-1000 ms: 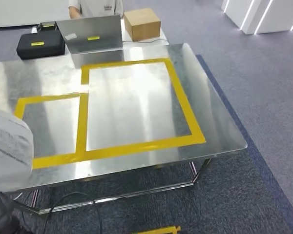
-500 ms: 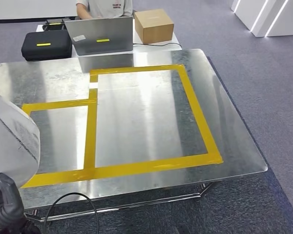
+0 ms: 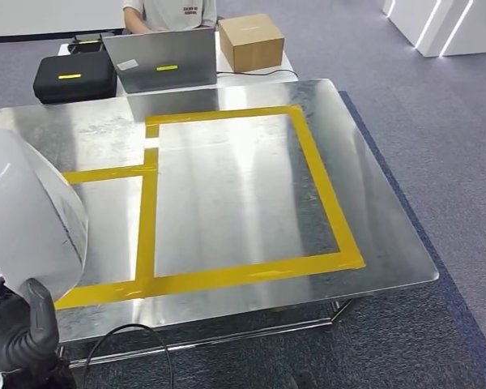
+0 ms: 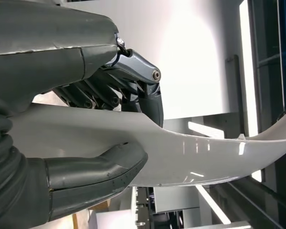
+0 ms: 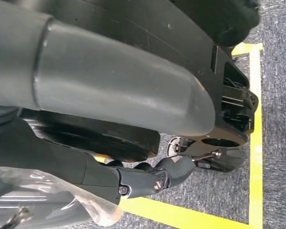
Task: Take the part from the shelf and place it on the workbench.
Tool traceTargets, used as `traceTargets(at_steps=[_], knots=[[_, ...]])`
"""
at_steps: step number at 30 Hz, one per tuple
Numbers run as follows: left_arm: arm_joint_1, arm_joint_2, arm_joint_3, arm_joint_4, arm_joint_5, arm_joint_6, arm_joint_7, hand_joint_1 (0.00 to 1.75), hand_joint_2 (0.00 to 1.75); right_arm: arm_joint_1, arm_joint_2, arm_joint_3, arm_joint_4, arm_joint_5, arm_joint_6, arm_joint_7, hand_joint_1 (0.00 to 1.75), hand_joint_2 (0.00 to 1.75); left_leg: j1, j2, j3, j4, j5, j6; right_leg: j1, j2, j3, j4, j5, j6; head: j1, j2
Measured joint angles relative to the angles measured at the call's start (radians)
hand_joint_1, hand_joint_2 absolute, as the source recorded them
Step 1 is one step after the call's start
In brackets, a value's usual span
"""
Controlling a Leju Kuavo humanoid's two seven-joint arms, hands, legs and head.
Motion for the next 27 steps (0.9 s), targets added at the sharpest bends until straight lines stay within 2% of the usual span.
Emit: traceTargets(at_steps=[1,2,5,6,7,11,12,15,16,22,24,27], knots=[[-0.001,0.002,-0.002,0.002,-0.004,0.001,0.005,1.75,1.75,-0.001,0.000,0.000,0.000,0.000,0.001,0.000,0.00,0.00,0.000,-0.001,0.005,-0.018,-0.002,0.005,0.002,0.000,-0.005,0.005,-0.001,0.006,0.001,0.000],[-0.002,0.003,-0.003,0.004,-0.008,0.002,0.009,1.75,1.75,-0.001,0.000,0.000,-0.001,0.001,0.001,0.001,0.00,0.00,-0.001,-0.001,0.005,-0.023,-0.004,0.009,0.005,0.001,-0.010,0.008,-0.003,0.003,0.002,0.000],[-0.002,0.007,-0.004,0.011,-0.031,0.006,0.026,1.75,1.75,-0.002,0.000,0.000,-0.001,0.001,0.003,0.001,0.00,0.00,-0.001,-0.001,0.003,-0.022,0.000,0.015,0.007,0.002,-0.016,0.008,-0.001,-0.036,0.008,0.000],[-0.003,0.010,-0.004,0.014,-0.049,0.009,0.040,1.75,1.75,-0.002,0.000,0.000,-0.001,0.000,0.003,0.001,0.00,0.00,-0.002,-0.001,0.003,-0.022,0.000,0.015,0.007,0.002,-0.015,0.007,0.001,-0.041,0.009,0.000],[-0.004,0.013,-0.005,0.018,-0.073,0.013,0.058,1.75,1.75,-0.002,0.000,0.000,-0.001,-0.001,0.003,0.001,0.00,0.00,-0.003,-0.001,0.003,-0.022,0.000,0.017,0.007,0.002,-0.014,0.007,0.004,-0.041,0.009,0.000],[-0.015,0.042,-0.004,0.038,-0.167,0.029,0.114,1.75,1.75,-0.001,0.000,0.000,-0.001,-0.003,0.003,0.001,0.00,0.00,-0.007,-0.001,0.001,-0.020,0.001,0.023,0.004,0.002,-0.010,0.003,0.011,-0.028,0.009,0.000],[-0.018,0.048,-0.004,0.043,-0.174,0.030,0.119,1.75,1.75,-0.001,0.000,0.000,-0.001,-0.003,0.003,0.001,0.00,0.00,-0.008,-0.001,0.001,-0.020,0.001,0.023,0.004,0.003,-0.010,0.002,0.012,-0.021,0.009,0.000],[-0.025,0.061,-0.003,0.051,-0.179,0.032,0.121,1.75,1.75,-0.001,0.000,0.000,-0.001,-0.004,0.003,0.001,0.00,0.00,-0.008,0.000,0.000,-0.020,0.000,0.023,0.001,0.003,-0.009,-0.002,0.011,0.009,0.009,0.000],[-0.026,0.064,-0.003,0.054,-0.180,0.032,0.122,1.75,1.75,-0.001,0.000,0.000,-0.001,-0.004,0.003,0.001,0.00,0.00,-0.008,0.000,0.000,-0.019,0.000,0.023,0.001,0.003,-0.009,-0.003,0.010,0.015,0.009,0.000],[-0.031,0.076,-0.003,0.065,-0.213,0.042,0.139,1.75,1.75,-0.001,0.000,0.000,-0.001,-0.004,0.003,0.001,0.00,0.00,-0.006,0.000,0.000,-0.023,0.001,0.023,0.002,0.003,-0.012,-0.001,0.009,0.017,0.008,0.000],[-0.040,0.088,0.000,0.071,-0.296,0.063,0.178,1.75,1.75,-0.001,0.000,0.000,-0.001,-0.006,0.003,0.001,0.00,0.00,-0.006,0.000,0.000,-0.024,0.001,0.022,0.003,0.003,-0.013,-0.001,0.009,0.017,0.008,0.000],[-0.077,0.134,0.025,0.091,-0.464,0.081,0.265,1.75,1.75,-0.002,0.000,0.000,-0.001,-0.004,0.006,0.001,0.00,0.00,-0.004,0.000,0.000,-0.027,0.004,0.018,0.004,0.003,-0.015,-0.001,0.009,0.016,0.009,0.000]])
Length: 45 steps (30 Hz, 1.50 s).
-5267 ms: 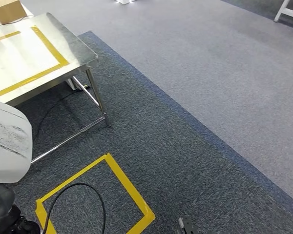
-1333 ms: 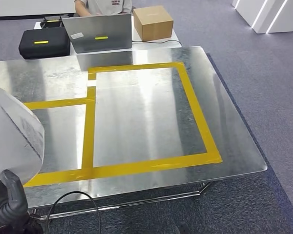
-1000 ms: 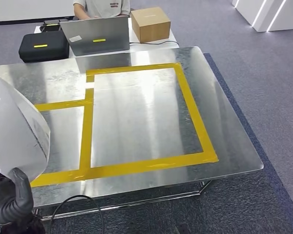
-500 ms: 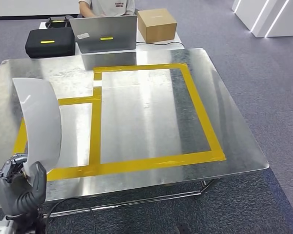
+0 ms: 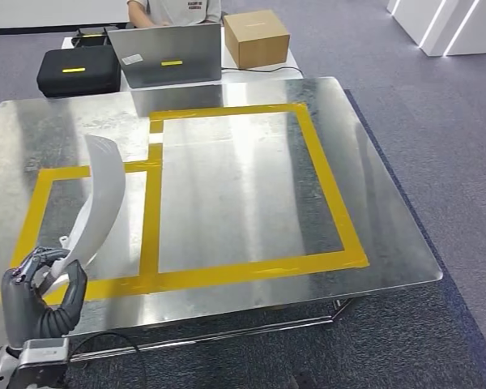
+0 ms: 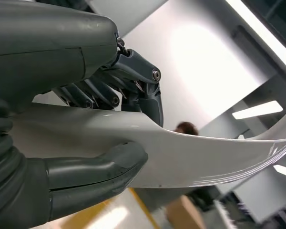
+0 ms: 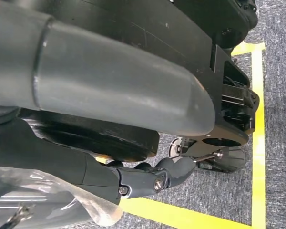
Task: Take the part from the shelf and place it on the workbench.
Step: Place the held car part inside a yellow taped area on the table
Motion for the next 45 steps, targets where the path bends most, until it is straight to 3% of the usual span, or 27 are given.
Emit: traceTargets(at_steps=[5,10,13,16,21,26,41,45], knots=[[-0.152,0.150,0.096,0.133,-0.211,-0.069,0.178,1.75,1.75,-0.001,-0.002,0.000,-0.001,0.011,0.018,0.000,0.00,0.00,0.001,0.000,-0.006,-0.008,0.010,-0.007,0.001,0.000,-0.009,-0.001,0.007,-0.008,0.000,0.000],[-0.390,0.299,0.178,0.449,-0.370,-0.114,0.254,1.75,1.75,-0.009,-0.003,0.000,-0.001,0.022,0.025,0.022,0.00,0.00,0.001,0.001,-0.010,-0.014,0.015,-0.008,0.002,0.001,-0.017,-0.002,0.010,-0.011,0.000,0.000],[-0.511,0.359,0.185,0.655,-0.435,-0.133,0.273,1.75,1.75,-0.013,-0.003,0.000,-0.002,0.024,0.030,0.035,0.00,0.00,0.003,0.002,-0.010,-0.014,0.017,-0.009,0.003,0.003,-0.019,-0.001,0.011,-0.011,0.000,0.000],[-0.590,0.389,0.182,0.821,-0.481,-0.173,0.300,1.75,1.75,-0.017,-0.003,0.000,-0.002,0.024,0.036,0.044,0.00,0.00,0.005,0.004,-0.012,-0.014,0.017,-0.009,0.005,0.006,-0.023,-0.001,0.012,-0.012,0.000,0.000],[-0.681,0.400,0.165,1.035,-0.524,-0.202,0.326,1.75,1.75,-0.020,-0.003,0.001,-0.002,0.023,0.041,0.053,0.00,0.00,0.007,0.006,-0.020,-0.017,0.015,-0.011,0.007,0.010,-0.032,0.000,0.015,-0.014,0.000,0.000],[-0.697,0.395,0.146,1.128,-0.523,-0.180,0.293,1.75,1.75,-0.013,-0.003,0.004,-0.002,0.028,0.041,0.044,0.00,0.00,0.005,0.007,-0.016,-0.017,0.011,-0.014,0.005,0.010,-0.028,-0.003,0.011,-0.017,0.000,0.000],[-0.738,0.348,0.081,1.123,-0.513,-0.146,0.229,1.75,1.75,-0.017,-0.003,0.005,-0.004,0.033,0.041,0.044,0.00,0.00,0.005,0.006,-0.014,-0.014,0.021,-0.016,0.004,0.011,-0.027,-0.001,0.017,-0.017,0.000,0.000],[-0.724,0.319,0.045,1.058,-0.511,-0.108,0.183,1.75,1.75,-0.019,-0.003,0.007,-0.005,0.043,0.045,0.049,0.00,0.00,0.005,0.006,-0.014,-0.014,0.021,-0.016,0.005,0.009,-0.026,-0.001,0.017,-0.017,0.000,0.000]])
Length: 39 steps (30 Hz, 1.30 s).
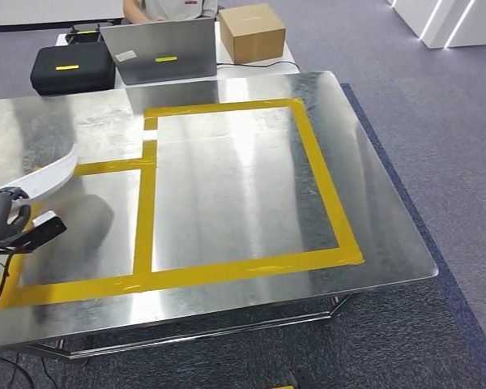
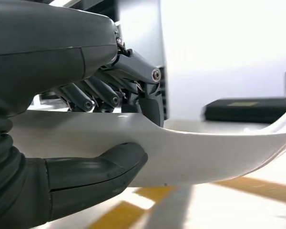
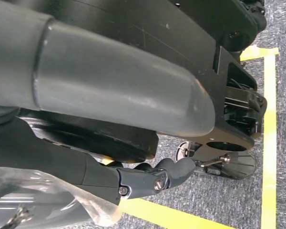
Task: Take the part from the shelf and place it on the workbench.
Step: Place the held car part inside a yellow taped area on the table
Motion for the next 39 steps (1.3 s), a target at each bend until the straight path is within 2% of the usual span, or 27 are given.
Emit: traceTargets(at_steps=[5,9,13,17,24,32,36,38,39], knots=[[0.031,-0.046,-0.061,-0.135,0.018,0.039,-0.035,1.75,1.75,0.000,0.000,0.014,-0.002,0.016,0.005,0.002,0.00,0.00,0.000,0.001,0.000,0.000,0.000,0.000,0.000,0.002,0.000,0.000,0.000,0.000,0.000,0.000],[0.035,-0.068,-0.102,-0.204,0.044,0.021,-0.058,1.75,1.75,0.001,-0.001,0.021,-0.003,0.025,0.009,-0.001,0.00,0.00,0.000,0.001,0.000,0.000,0.000,0.000,0.000,0.002,0.000,0.000,0.001,0.000,0.000,0.000],[0.049,-0.075,-0.129,-0.253,0.068,0.029,-0.085,0.00,0.00,0.002,-0.002,0.032,-0.004,0.034,0.013,-0.002,0.00,0.00,0.000,0.001,0.001,0.000,0.000,0.000,0.000,0.002,0.000,0.000,0.001,-0.001,0.000,0.000],[0.074,-0.077,-0.147,-0.291,0.064,0.053,-0.100,0.00,0.00,0.008,-0.004,0.036,-0.004,0.035,0.011,-0.021,0.00,0.00,0.000,0.001,0.001,0.000,0.000,0.000,0.000,0.002,0.000,0.000,0.001,-0.001,0.000,0.000],[0.094,-0.118,-0.194,-0.345,0.057,0.000,-0.053,0.00,0.00,0.028,-0.008,0.037,-0.003,0.014,0.003,-0.069,0.00,0.00,0.000,0.000,0.002,0.000,0.000,0.000,0.000,0.000,0.002,0.000,0.001,-0.001,0.000,0.000],[0.155,-0.137,-0.207,-0.415,0.182,-0.048,-0.061,0.00,0.00,0.036,-0.008,0.037,0.000,0.008,-0.006,-0.072,0.00,0.00,-0.003,0.000,0.003,0.005,-0.002,0.004,-0.004,0.000,0.004,-0.001,0.002,0.002,-0.001,0.000],[0.176,-0.136,-0.205,-0.441,0.218,-0.061,-0.076,0.00,0.00,0.037,-0.008,0.037,0.000,0.007,-0.008,-0.075,0.00,0.00,-0.006,0.000,0.002,0.010,-0.002,0.012,-0.007,0.000,0.006,-0.002,0.005,0.009,-0.001,0.000],[0.200,-0.139,-0.196,-0.471,0.281,-0.070,-0.106,0.00,0.00,0.039,-0.009,0.036,0.000,0.005,-0.011,-0.076,0.00,0.00,-0.005,0.003,0.006,0.000,0.007,0.021,-0.008,0.000,0.006,-0.004,0.007,0.017,-0.001,0.000],[0.221,-0.144,-0.191,-0.498,0.314,-0.070,-0.124,0.00,0.00,0.040,-0.009,0.035,0.000,0.005,-0.012,-0.075,0.00,0.00,-0.004,0.006,0.009,-0.009,0.014,0.027,-0.008,-0.003,0.001,0.002,-0.004,0.021,0.000,0.000]])
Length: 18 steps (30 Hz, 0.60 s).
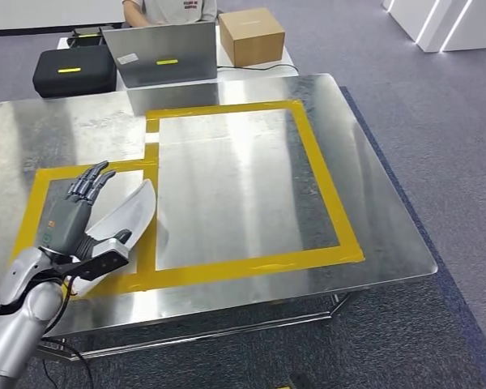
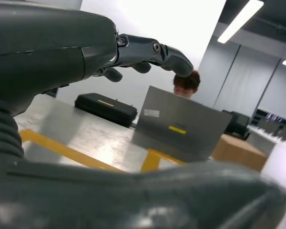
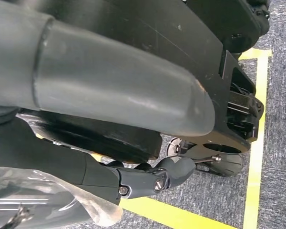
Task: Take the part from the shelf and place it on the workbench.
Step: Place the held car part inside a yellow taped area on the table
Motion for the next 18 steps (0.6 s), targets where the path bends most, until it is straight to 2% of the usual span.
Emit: traceTargets(at_steps=[2,4,5,6,7,9,10,11,12,14,15,16,18], knots=[[0.058,-0.012,0.010,-0.073,0.047,0.015,-0.035,0.00,0.00,0.001,-0.001,-0.003,0.000,-0.001,-0.005,0.010,0.00,0.00,0.004,0.007,0.004,-0.014,0.010,0.009,-0.001,-0.007,-0.028,0.067,-0.055,0.007,0.003,0.000],[0.135,-0.028,0.013,-0.158,0.075,0.050,-0.068,0.00,0.00,0.001,-0.002,-0.005,0.002,-0.005,-0.013,0.022,0.00,0.00,0.004,0.011,0.002,-0.016,0.012,0.011,-0.004,-0.011,-0.069,0.193,-0.124,0.016,0.004,0.000],[0.179,-0.040,0.013,-0.200,0.090,0.073,-0.085,0.00,0.00,0.001,-0.002,-0.007,0.003,-0.008,-0.019,0.026,0.00,0.00,0.004,0.013,0.001,-0.016,0.012,0.011,-0.006,-0.012,-0.082,0.240,-0.142,0.021,0.004,0.000],[0.224,-0.054,0.013,-0.242,0.110,0.098,-0.106,0.00,0.00,0.002,-0.001,-0.009,0.005,-0.011,-0.027,0.028,0.00,0.00,0.006,0.014,0.000,-0.015,0.012,0.010,-0.009,-0.012,-0.079,0.255,-0.141,0.026,0.005,0.000],[0.267,-0.069,0.012,-0.283,0.134,0.122,-0.127,0.00,0.00,0.002,-0.001,-0.011,0.005,-0.012,-0.035,0.029,0.00,0.00,0.008,0.015,0.000,-0.014,0.013,0.008,-0.014,-0.013,-0.058,0.232,-0.122,0.031,0.005,0.000],[0.342,-0.098,0.010,-0.359,0.184,0.159,-0.164,0.00,0.00,0.006,0.001,-0.014,0.006,-0.013,-0.048,0.025,0.00,0.00,0.012,0.014,-0.003,-0.008,0.012,-0.002,-0.025,-0.014,0.021,0.106,-0.071,0.045,0.006,0.000],[0.373,-0.110,0.009,-0.392,0.206,0.169,-0.177,0.00,0.00,0.008,0.002,-0.015,0.006,-0.013,-0.051,0.022,0.00,0.00,0.012,0.012,-0.007,-0.002,0.011,-0.010,-0.027,-0.011,0.057,0.050,-0.056,0.047,0.009,0.000],[0.401,-0.121,0.007,-0.422,0.226,0.174,-0.187,0.00,0.00,0.009,0.004,-0.017,0.007,-0.013,-0.054,0.018,0.00,0.00,0.011,0.010,-0.012,0.005,0.011,-0.018,-0.028,-0.008,0.078,0.013,-0.052,0.045,0.011,0.000],[0.426,-0.130,0.004,-0.449,0.242,0.176,-0.195,0.00,0.00,0.010,0.005,-0.019,0.007,-0.013,-0.055,0.013,0.00,0.00,0.010,0.008,-0.016,0.010,0.013,-0.026,-0.026,-0.005,0.085,0.000,-0.057,0.039,0.013,0.000],[0.464,-0.143,-0.002,-0.486,0.261,0.176,-0.205,0.00,0.00,0.010,0.007,-0.022,0.008,-0.013,-0.056,0.007,0.00,0.00,0.012,0.006,-0.022,0.016,0.018,-0.039,-0.024,-0.003,0.077,0.003,-0.057,0.019,0.013,0.000],[0.476,-0.147,-0.004,-0.498,0.265,0.176,-0.207,0.00,0.00,0.010,0.007,-0.023,0.008,-0.013,-0.056,0.006,0.00,0.00,0.013,0.005,-0.026,0.023,0.009,-0.043,-0.024,-0.005,0.072,0.004,-0.053,0.008,0.012,0.000],[0.484,-0.150,-0.006,-0.508,0.268,0.176,-0.208,0.00,0.00,0.009,0.007,-0.024,0.008,-0.013,-0.056,0.005,0.00,0.00,0.014,0.005,-0.035,0.044,-0.014,-0.046,-0.024,-0.007,0.066,0.004,-0.048,-0.003,0.009,0.000],[0.495,-0.154,-0.008,-0.522,0.273,0.176,-0.209,0.00,0.00,0.008,0.008,-0.026,0.008,-0.013,-0.056,0.004,0.00,0.00,0.012,0.005,-0.070,0.147,-0.097,-0.046,-0.019,-0.012,0.051,0.004,-0.035,-0.021,0.004,0.000]])
